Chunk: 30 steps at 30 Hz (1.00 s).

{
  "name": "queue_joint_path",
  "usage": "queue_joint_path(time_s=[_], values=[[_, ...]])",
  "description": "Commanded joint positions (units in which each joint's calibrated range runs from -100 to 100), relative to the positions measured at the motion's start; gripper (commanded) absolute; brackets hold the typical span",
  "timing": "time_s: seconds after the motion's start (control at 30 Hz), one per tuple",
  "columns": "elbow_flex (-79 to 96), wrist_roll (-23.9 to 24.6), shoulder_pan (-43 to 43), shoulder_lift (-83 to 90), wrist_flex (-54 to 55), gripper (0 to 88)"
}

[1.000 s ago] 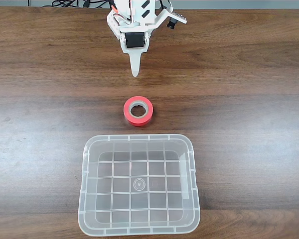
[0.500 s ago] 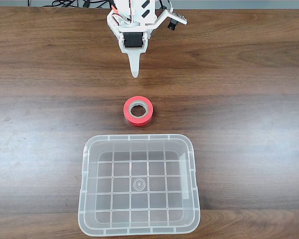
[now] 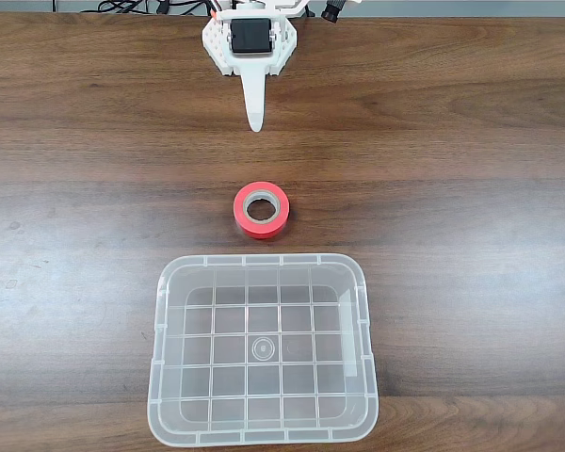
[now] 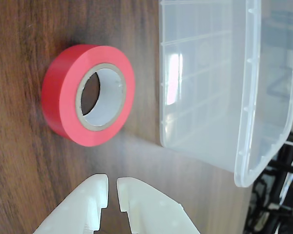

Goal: Grab the tape and place it in the box.

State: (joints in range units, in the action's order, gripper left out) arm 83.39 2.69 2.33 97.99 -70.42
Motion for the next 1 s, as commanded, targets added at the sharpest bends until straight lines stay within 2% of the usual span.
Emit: queue_joint_path(time_s=[0.0, 0.23, 0.6, 0.8, 0.97], values=[[-4.9, 0.3, -0.3, -6.0, 1.8, 1.1], [-20.0, 0.8, 0.0, -21.8, 1.8, 1.1], [-49.3, 0.5, -4.1, -61.1, -0.4, 1.1], [-55.1, 0.1, -4.2, -76.7, -0.2, 1.1], [-54.8, -3.8, -3.6, -84.8, 1.8, 1.3]])
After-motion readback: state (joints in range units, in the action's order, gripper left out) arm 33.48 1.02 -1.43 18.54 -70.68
